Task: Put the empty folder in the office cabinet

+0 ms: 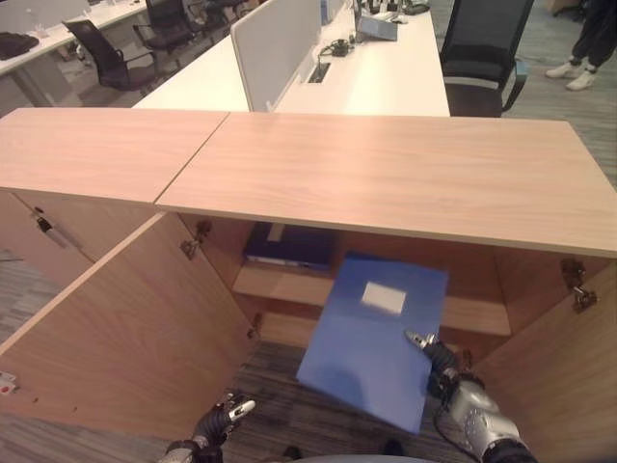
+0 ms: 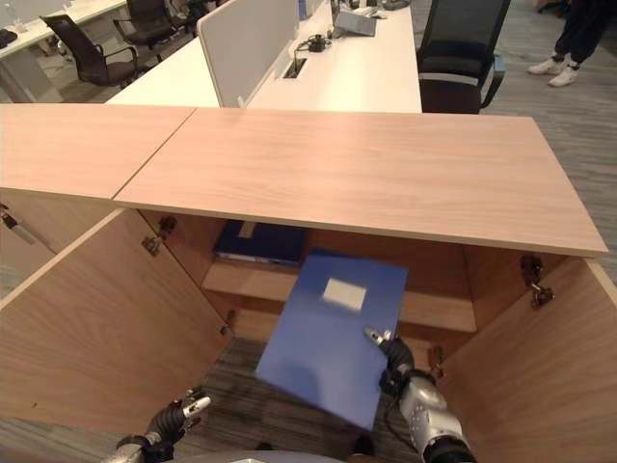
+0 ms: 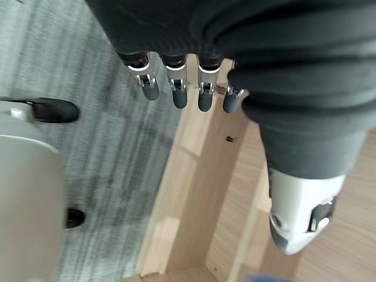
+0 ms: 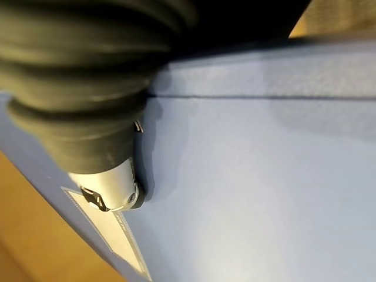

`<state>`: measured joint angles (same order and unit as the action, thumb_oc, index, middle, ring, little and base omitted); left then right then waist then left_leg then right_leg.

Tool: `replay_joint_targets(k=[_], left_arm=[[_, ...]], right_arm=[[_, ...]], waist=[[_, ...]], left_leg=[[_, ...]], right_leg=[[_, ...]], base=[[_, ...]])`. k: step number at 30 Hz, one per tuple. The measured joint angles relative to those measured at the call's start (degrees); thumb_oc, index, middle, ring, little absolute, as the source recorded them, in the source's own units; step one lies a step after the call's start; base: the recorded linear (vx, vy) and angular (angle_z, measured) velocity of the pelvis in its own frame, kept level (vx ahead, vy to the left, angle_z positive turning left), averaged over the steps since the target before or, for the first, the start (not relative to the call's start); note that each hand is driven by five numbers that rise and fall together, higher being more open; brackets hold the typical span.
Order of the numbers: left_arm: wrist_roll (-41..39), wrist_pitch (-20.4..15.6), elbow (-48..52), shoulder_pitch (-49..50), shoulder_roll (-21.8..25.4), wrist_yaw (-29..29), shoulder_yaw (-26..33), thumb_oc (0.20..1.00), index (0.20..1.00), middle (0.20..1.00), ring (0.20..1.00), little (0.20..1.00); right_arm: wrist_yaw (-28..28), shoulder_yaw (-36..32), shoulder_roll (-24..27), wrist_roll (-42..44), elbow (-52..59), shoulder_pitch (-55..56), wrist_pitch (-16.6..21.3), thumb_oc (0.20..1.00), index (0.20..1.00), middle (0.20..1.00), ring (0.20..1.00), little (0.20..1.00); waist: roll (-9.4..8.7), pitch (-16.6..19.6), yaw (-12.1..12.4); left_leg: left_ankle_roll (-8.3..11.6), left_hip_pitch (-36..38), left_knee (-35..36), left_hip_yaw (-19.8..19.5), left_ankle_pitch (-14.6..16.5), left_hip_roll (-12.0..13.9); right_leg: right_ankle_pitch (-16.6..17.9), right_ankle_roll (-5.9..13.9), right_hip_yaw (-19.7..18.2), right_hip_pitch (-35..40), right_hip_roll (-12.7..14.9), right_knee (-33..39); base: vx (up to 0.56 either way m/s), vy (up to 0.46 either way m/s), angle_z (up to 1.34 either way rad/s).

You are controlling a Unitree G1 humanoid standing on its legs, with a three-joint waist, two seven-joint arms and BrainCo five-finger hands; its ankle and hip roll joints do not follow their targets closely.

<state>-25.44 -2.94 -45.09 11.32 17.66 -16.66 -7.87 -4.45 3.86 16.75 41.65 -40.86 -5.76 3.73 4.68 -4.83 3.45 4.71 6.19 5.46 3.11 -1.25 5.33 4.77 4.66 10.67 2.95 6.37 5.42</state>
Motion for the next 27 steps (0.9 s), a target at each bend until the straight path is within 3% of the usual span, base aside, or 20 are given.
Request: replay_joint_targets(k=[5, 7, 12, 17, 27], left_arm=[[-0.1, -0.2, -1.0, -2.1, 0.0, 2.6, -1.9, 1.000, 1.000, 1.000, 1.000, 1.000], [-0.4, -0.4, -1.9, -5.4, 0.3, 4.2, -4.5, 1.000, 1.000, 1.000, 1.000, 1.000], [-4.7, -2.2, 1.2, -11.9, 1.1, 6.4, -7.9, 1.000, 1.000, 1.000, 1.000, 1.000], [-4.7, -2.5, 1.5, -14.2, 2.8, 7.4, -8.9, 1.000, 1.000, 1.000, 1.000, 1.000], [-4.7, -3.8, 1.3, -14.8, 5.2, 10.3, -12.5, 1.000, 1.000, 1.000, 1.000, 1.000]], right_arm=[[5.7, -5.3, -1.0, 10.5, -9.9, -15.3, 3.4, 0.200, 0.200, 0.200, 0.200, 0.200], [8.9, -9.4, 1.2, 16.9, -16.6, -28.7, 6.4, 0.200, 0.200, 0.200, 0.200, 0.200], [14.0, -16.2, 10.2, 27.7, -27.7, -48.1, 10.1, 0.200, 0.200, 0.200, 0.200, 0.200], [17.4, -17.0, 14.4, 32.9, -33.7, -54.7, 12.2, 0.200, 0.200, 0.200, 0.200, 0.200], [21.2, -15.0, 14.8, 35.9, -33.6, -65.3, 14.5, 0.200, 0.200, 0.200, 0.200, 0.200]], waist=[[1.13, -1.5, 1.2], [2.85, -5.1, 3.0], [4.36, -13.7, 5.0], [3.76, -15.5, 5.1], [3.76, -16.0, 6.5]], left_leg=[[-0.02, -3.5, -0.3, -0.2, -1.2, -0.1], [-0.08, -6.1, -0.5, 0.0, -2.2, -0.2], [-0.16, -16.1, -6.6, -0.7, -2.1, -0.4], [-0.29, -22.1, -10.6, -1.3, -1.3, -0.5], [-0.49, -31.7, -22.4, -2.1, 3.3, -1.0]], right_leg=[[1.1, -0.36, 0.0, -3.5, -0.1, 0.0], [2.2, -0.18, -0.3, -6.1, -0.1, -0.3], [3.8, -1.25, -0.4, -14.5, 0.1, -3.2], [1.4, -1.82, -0.6, -21.3, 0.8, -9.5], [-5.1, -2.52, -1.9, -32.8, 2.8, -25.4]], base=[[-0.07, -0.015, 0.02], [-0.20, 0.004, -0.04], [-0.14, -0.014, 0.03], [-0.03, -0.033, 0.03], [-0.01, -0.027, 0.03]])
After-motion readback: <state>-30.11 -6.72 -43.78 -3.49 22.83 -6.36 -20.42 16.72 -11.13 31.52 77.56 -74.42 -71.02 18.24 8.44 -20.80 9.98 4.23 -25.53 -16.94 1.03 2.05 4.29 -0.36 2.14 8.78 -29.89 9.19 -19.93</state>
